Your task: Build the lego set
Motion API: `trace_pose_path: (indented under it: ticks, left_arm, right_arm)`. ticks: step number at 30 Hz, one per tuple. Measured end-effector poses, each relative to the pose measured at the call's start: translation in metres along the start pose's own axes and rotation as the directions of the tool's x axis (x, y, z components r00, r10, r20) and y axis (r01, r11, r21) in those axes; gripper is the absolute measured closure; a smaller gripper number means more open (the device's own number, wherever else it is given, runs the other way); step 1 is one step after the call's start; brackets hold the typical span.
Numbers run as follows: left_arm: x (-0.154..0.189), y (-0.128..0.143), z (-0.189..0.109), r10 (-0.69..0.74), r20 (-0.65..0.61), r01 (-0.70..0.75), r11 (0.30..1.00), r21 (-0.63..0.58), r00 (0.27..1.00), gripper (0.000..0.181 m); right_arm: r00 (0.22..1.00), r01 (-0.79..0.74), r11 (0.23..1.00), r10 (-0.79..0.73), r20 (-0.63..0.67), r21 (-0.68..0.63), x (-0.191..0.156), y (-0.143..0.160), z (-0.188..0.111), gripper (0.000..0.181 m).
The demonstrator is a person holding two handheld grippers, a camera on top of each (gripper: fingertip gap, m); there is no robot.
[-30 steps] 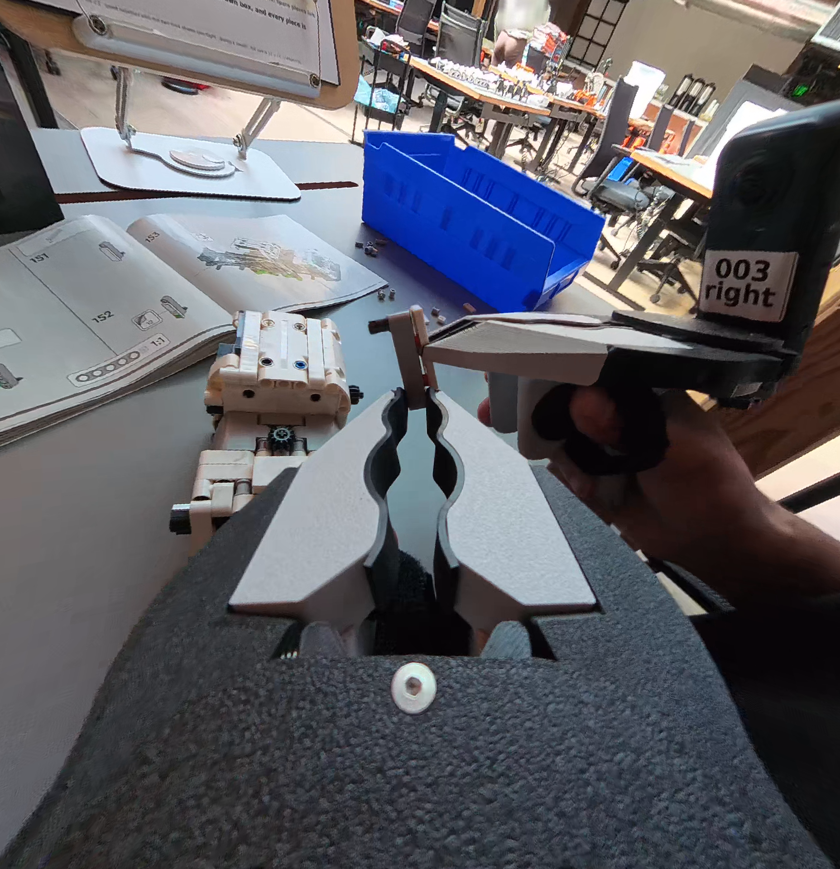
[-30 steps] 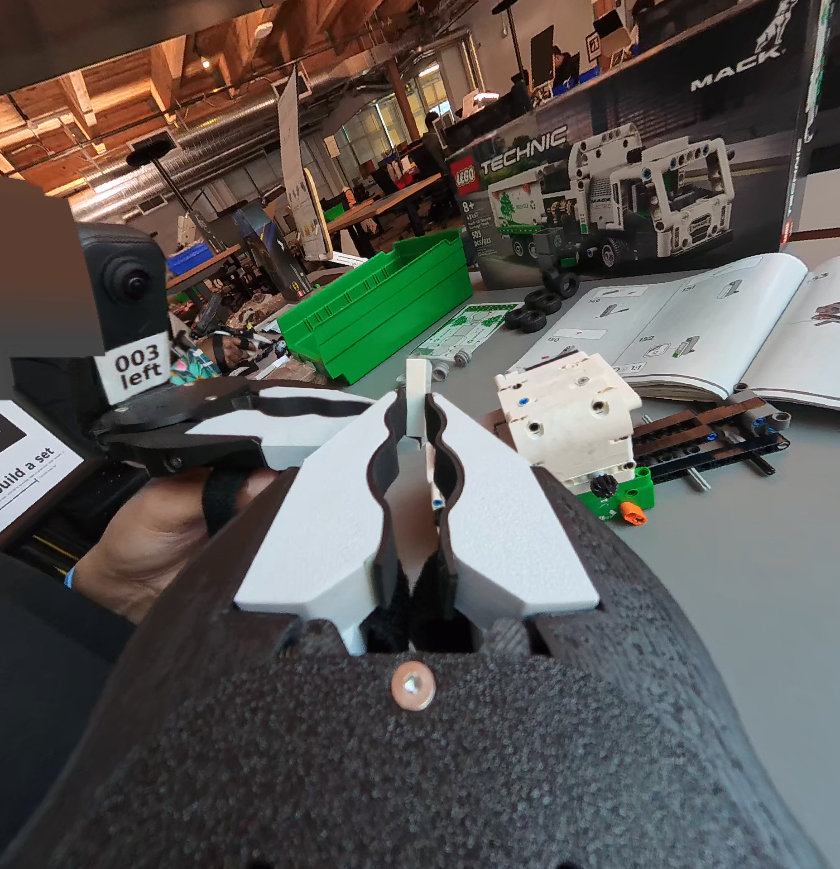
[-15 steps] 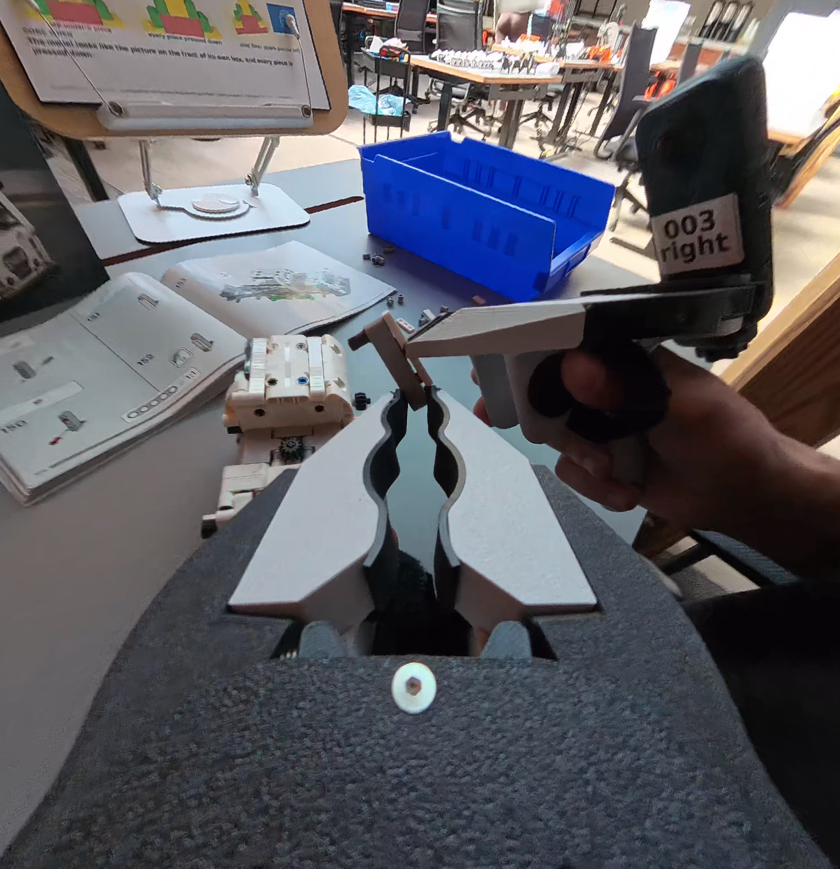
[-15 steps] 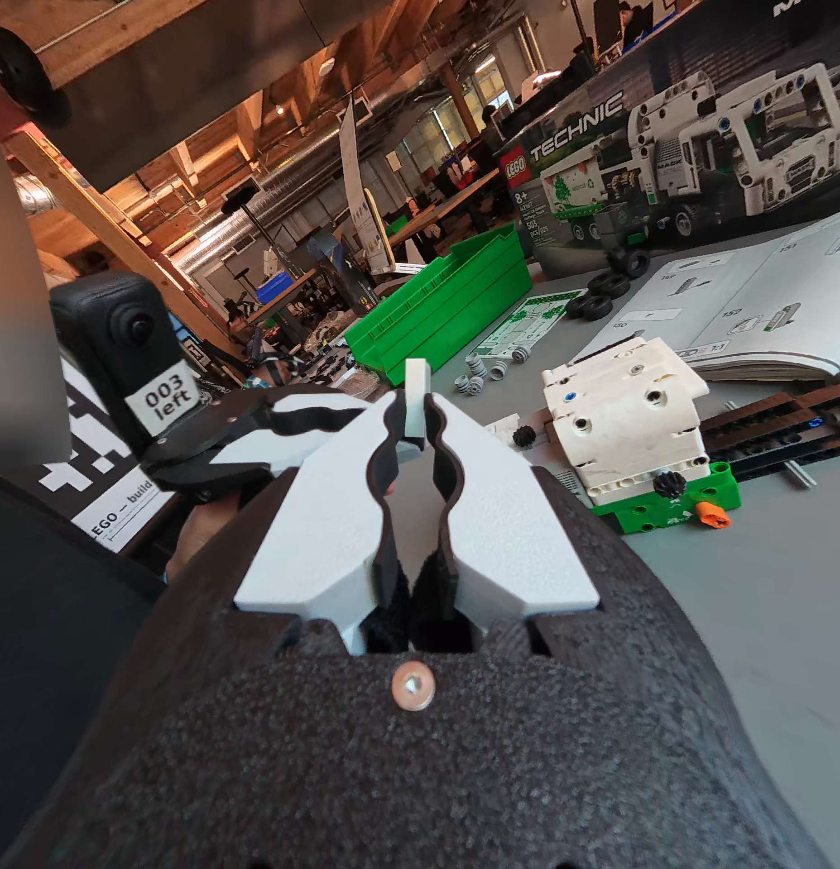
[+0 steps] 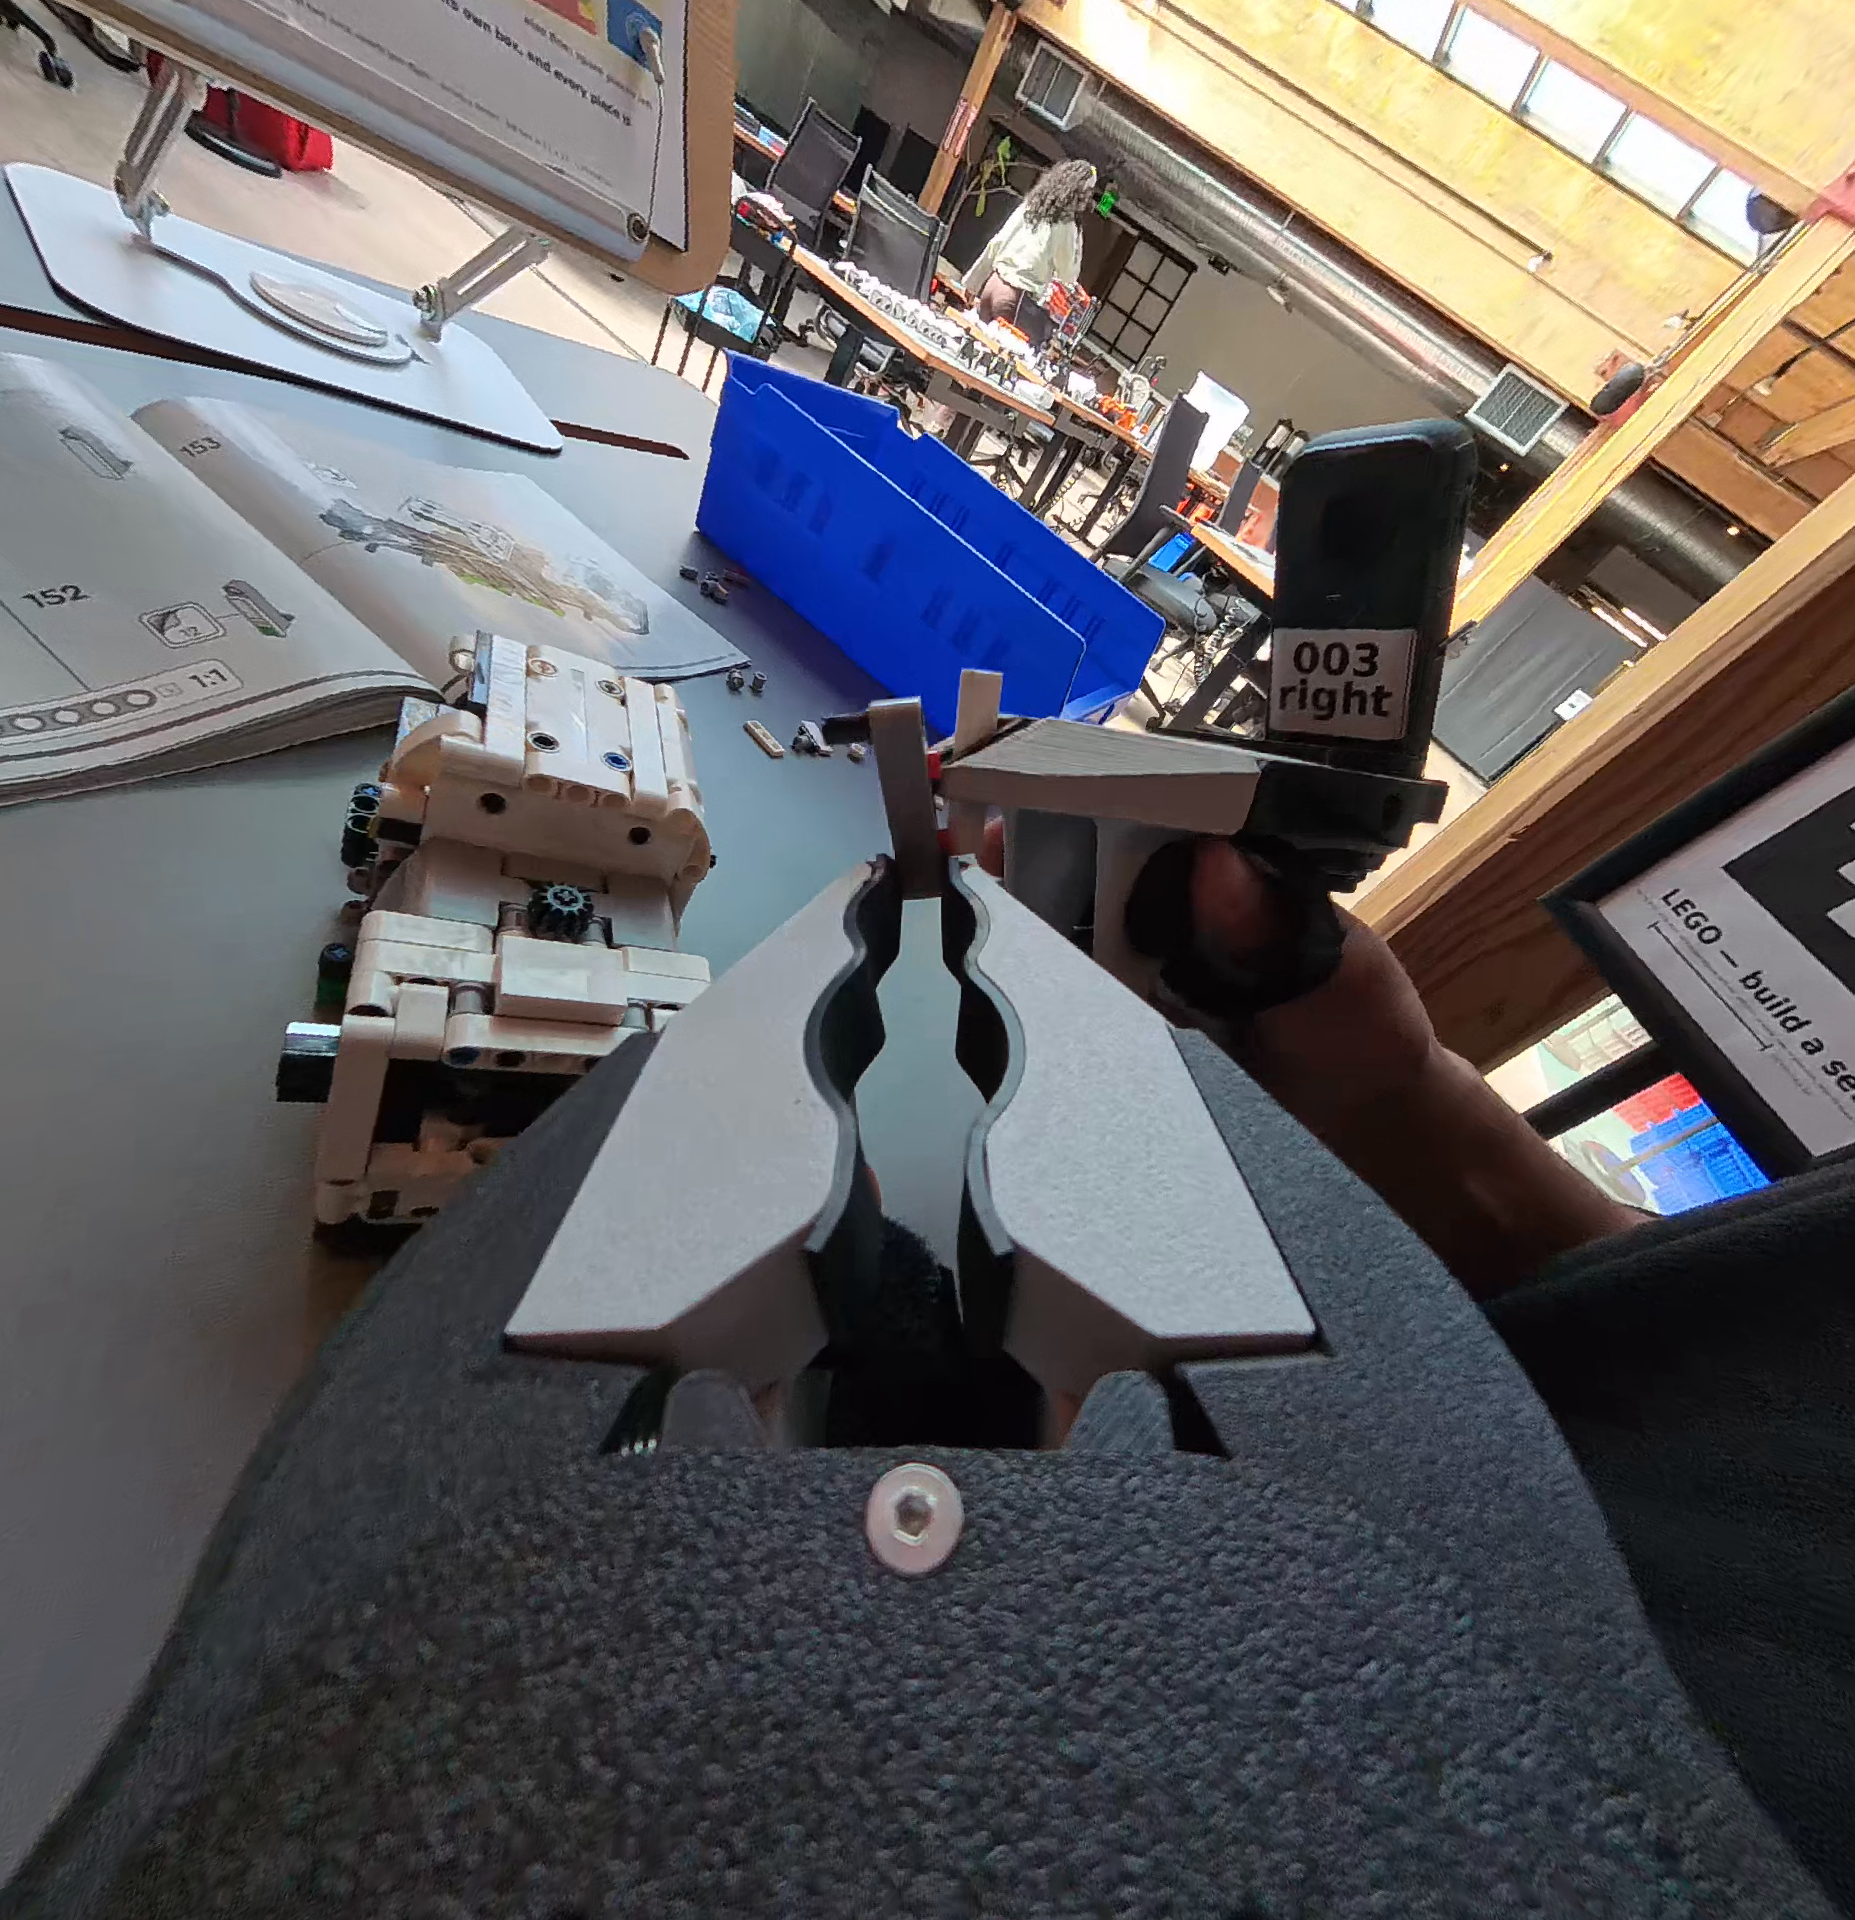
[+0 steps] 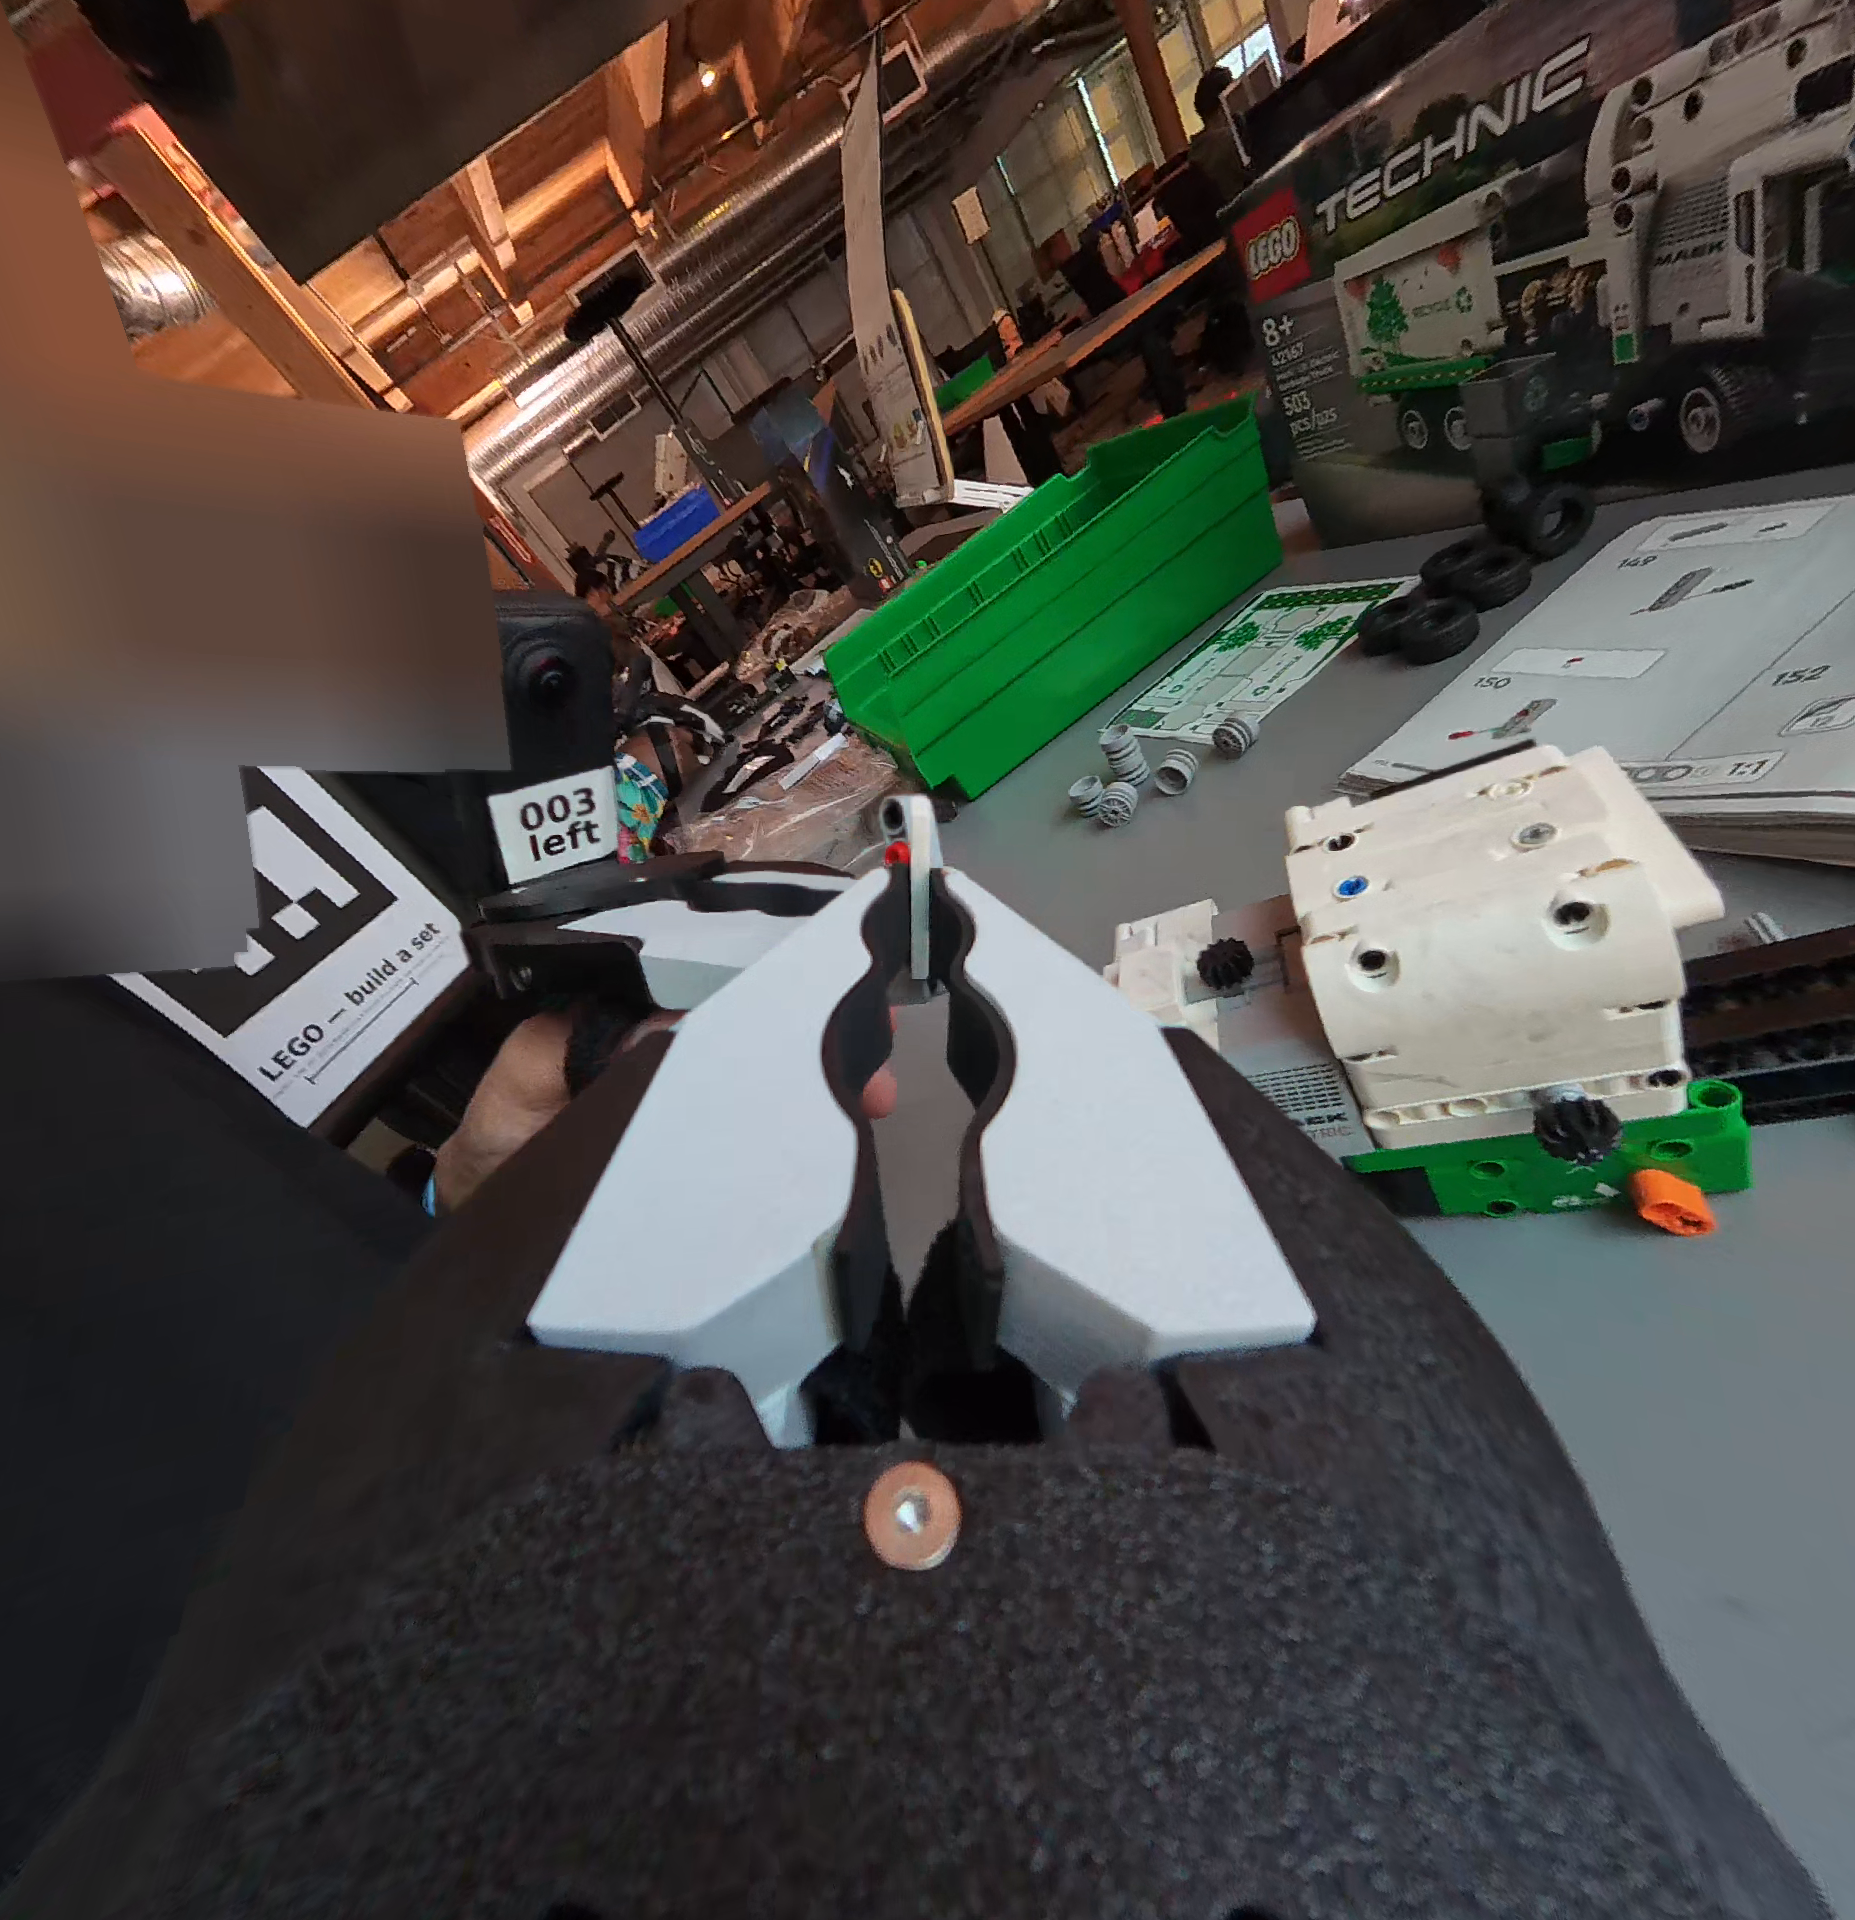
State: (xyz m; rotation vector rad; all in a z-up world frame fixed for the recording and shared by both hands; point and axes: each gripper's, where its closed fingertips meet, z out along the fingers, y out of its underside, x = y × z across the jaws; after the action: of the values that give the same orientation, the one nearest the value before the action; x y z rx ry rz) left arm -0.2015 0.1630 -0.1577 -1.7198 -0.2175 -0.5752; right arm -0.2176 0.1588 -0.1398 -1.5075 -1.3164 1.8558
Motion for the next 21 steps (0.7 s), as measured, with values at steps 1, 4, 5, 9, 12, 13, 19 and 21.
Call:
trace_pose_path:
  ticks: [1, 4, 5, 9, 12, 13, 19, 21]
  left_arm:
    - [0.0, 0.0, -0.001, -0.018, -0.01, 0.018, 1.0, 0.002, 1.0, 0.175]
    - [-0.001, 0.0, -0.003, -0.066, -0.026, 0.066, 0.998, -0.007, 0.997, 0.175]
    - [-0.003, 0.002, -0.004, -0.077, -0.022, 0.076, 0.997, -0.016, 0.997, 0.175]
    - [0.001, 0.016, -0.008, -0.171, -0.081, 0.166, 0.983, -0.074, 0.982, 0.175]
    - [0.019, 0.018, -0.012, -0.324, -0.224, 0.311, 0.946, -0.089, 0.919, 0.176]
    - [0.024, 0.017, -0.014, -0.38, -0.272, 0.369, 0.925, -0.093, 0.884, 0.176]
    - [0.032, 0.027, -0.023, -0.509, -0.353, 0.495, 0.858, -0.137, 0.785, 0.177]
    - [0.032, 0.032, -0.024, -0.493, -0.334, 0.471, 0.869, -0.15, 0.803, 0.176]
  right_arm:
    - [1.0, 0.019, 1.0, -0.019, 0.001, -0.001, -0.001, 0.0, 0.0, 0.18]
    - [0.999, 0.014, 1.0, -0.013, 0.035, -0.022, -0.003, 0.0, 0.001, 0.179]
    - [0.999, 0.006, 1.0, -0.004, 0.054, -0.027, -0.005, -0.001, 0.0, 0.179]
    - [0.992, -0.008, 0.988, 0.027, 0.121, -0.153, -0.024, 0.003, -0.002, 0.179]
    - [0.987, 0.047, 0.963, -0.005, 0.158, -0.264, -0.043, 0.018, 0.002, 0.179]
    - [0.987, 0.084, 0.952, -0.038, 0.159, -0.293, -0.045, 0.025, 0.002, 0.179]
    - [0.976, 0.189, 0.947, -0.152, 0.155, -0.261, -0.042, 0.027, -0.005, 0.179]
    - [0.981, 0.14, 0.958, -0.101, 0.164, -0.248, -0.04, 0.025, -0.008, 0.179]
